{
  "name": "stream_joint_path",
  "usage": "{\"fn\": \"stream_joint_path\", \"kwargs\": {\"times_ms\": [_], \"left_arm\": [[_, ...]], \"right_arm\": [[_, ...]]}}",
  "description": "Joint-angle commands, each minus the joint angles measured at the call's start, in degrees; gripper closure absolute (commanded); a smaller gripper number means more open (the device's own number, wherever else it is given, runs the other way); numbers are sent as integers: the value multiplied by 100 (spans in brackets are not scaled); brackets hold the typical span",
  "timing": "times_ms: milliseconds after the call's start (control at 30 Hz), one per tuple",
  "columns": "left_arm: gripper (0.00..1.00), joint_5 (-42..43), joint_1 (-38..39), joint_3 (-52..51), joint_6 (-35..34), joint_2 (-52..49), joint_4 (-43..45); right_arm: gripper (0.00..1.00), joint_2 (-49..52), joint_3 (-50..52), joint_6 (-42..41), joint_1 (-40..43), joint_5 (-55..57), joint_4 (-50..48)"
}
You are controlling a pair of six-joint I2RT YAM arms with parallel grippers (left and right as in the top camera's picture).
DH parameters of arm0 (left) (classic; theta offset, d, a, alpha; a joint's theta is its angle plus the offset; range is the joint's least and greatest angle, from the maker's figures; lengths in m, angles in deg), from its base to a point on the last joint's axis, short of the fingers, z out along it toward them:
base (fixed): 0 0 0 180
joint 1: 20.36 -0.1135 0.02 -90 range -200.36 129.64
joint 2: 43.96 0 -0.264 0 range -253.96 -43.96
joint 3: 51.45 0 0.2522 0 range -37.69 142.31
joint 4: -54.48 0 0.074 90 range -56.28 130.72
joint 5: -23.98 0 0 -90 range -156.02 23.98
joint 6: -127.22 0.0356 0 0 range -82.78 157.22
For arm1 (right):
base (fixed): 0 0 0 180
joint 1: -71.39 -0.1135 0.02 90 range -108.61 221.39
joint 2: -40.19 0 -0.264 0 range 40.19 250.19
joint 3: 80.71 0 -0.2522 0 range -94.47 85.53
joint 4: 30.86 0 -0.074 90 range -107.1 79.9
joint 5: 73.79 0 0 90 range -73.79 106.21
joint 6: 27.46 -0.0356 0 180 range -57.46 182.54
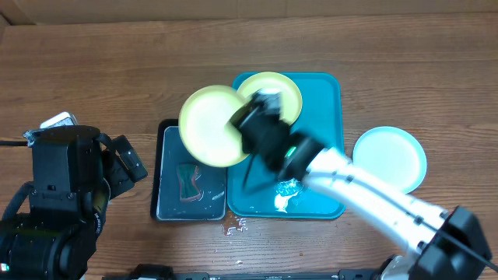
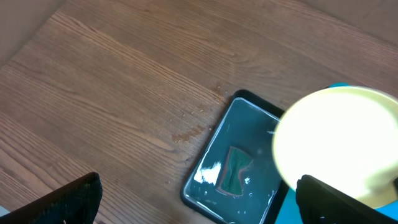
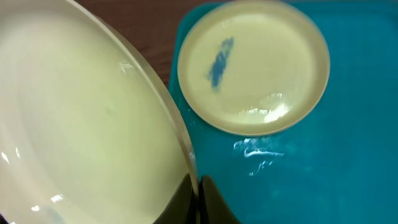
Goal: Clean dirty plates on tray and stack at the side
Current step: 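Carry the yellow plate right and set it on the white plate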
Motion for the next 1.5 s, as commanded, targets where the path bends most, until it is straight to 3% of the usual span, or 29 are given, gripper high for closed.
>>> {"fn": "stream_joint_path", "kwargs": {"times_ms": [0,233,367,500,667,867,900,933,967,1033,1167,1300,1467], "left_arm": [[0,-133,-15,57,-94,2,7],[0,-133,-15,57,-94,2,7],[0,-133,-15,57,-94,2,7],[0,-133,-15,57,-94,2,7],[0,-133,-15,57,-94,2,7],[0,-133,-15,57,-94,2,7],[0,-133,-15,57,-94,2,7],[0,-133,-15,57,-94,2,7],[0,-133,-15,57,-94,2,7],[0,-133,-15,57,-94,2,7],[1,-133,-15,57,-94,2,7],[0,-133,-15,57,-94,2,7],[0,-133,-15,57,-94,2,7]], "right_arm": [[96,-409,-149,-278,1025,-2677,26],[96,-684,-146,-267,3731,-3176,1252],[96,-662,-13,435,5191,-3167,2214],[96,-640,306,861,6264,-2549,2889],[96,-640,1198,1152,7180,-2415,2872],[96,-640,2151,1320,7331,-2562,2188],[89,-643,2144,1320,7320,-2579,2197],[67,-662,2114,1320,7296,-2594,2210],[55,-691,2074,1316,7283,-2594,2243],[47,-791,1928,1316,7272,-2708,2376],[44,-1226,1386,1620,6999,-3032,2717],[44,-1777,612,2317,6203,-3554,2747],[44,-2006,260,2385,4817,-3622,1862]]}}
